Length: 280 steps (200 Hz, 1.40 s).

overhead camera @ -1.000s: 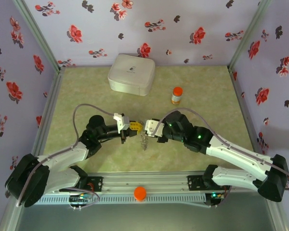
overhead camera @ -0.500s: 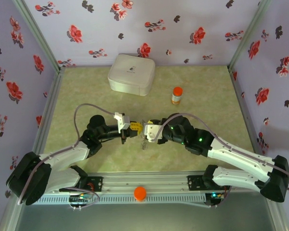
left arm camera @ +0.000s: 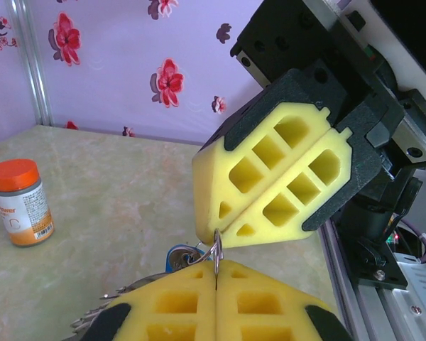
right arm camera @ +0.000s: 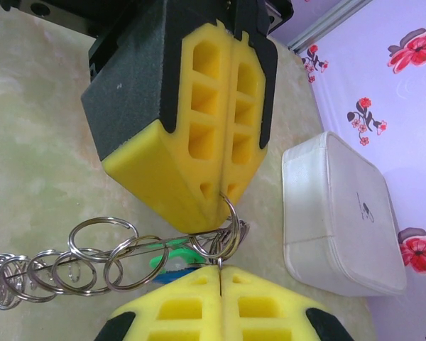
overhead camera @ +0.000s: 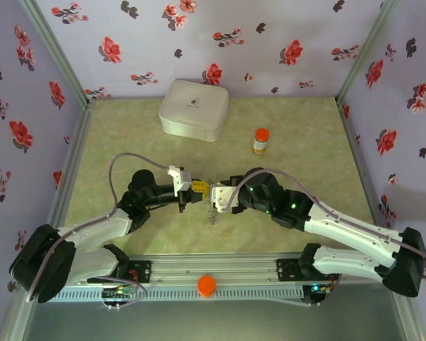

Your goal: Put the keys on the keyring

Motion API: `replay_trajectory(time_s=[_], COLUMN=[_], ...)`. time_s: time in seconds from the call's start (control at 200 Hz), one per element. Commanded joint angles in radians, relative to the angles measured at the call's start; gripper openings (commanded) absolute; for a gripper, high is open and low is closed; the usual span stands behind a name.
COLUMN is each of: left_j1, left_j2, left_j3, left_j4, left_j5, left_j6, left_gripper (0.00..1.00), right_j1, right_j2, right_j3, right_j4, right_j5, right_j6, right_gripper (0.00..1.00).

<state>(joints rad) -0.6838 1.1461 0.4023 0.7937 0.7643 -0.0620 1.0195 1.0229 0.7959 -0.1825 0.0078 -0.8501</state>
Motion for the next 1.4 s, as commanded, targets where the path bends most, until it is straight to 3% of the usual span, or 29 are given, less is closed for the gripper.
replay_trajectory(time_s=[0.0,0.415,0.56,0.65,0.76,0.89,0.99,1.395], left_j1=[0.006,0.005,0.007,0.006,0.002,-0.004,-0.007,-0.011], left_j2=[0.003,-0.014,-0.013,-0.011,-0.007,-0.005,-0.006,-0.012], left_j3=[0.006,-0.002,-0.002,-0.002,-0.003,-0.004,-0.003,-0.003], left_j4=[0.084,0.098,0.094,0.090,0.084,0.077,0.079,0.079], left_j5=[0.020,-0.014,-0.010,-0.001,0.008,0.018,0.029,0.046], left_j6=[-0.026,-0.012,-0.003,0.011,0.024,0.050,0.053,0.053], left_gripper=[0.00,0.00,0.00,0.00,0.00,0.00,0.00,0.00], right_j1=[0.018,0.039,0.011,-0.043,-0.148,-0.167,-0.169,-0.185], right_j2=[0.012,-0.003,-0.054,-0.091,-0.123,-0.119,-0.095,-0.029], right_j3=[0.000,-0.033,-0.044,-0.052,-0.079,-0.089,-0.089,-0.102], right_j4=[-0.031,0.033,0.037,0.046,0.113,0.165,0.184,0.214], right_j5=[0.011,-0.008,-0.014,-0.087,-0.274,-0.400,-0.439,-0.486], right_j6=[-0.018,0.059,0.124,0.214,0.382,0.469,0.495,0.525], right_gripper=[0.00,0.00,0.10,0.18,0.23,0.27,0.31,0.29])
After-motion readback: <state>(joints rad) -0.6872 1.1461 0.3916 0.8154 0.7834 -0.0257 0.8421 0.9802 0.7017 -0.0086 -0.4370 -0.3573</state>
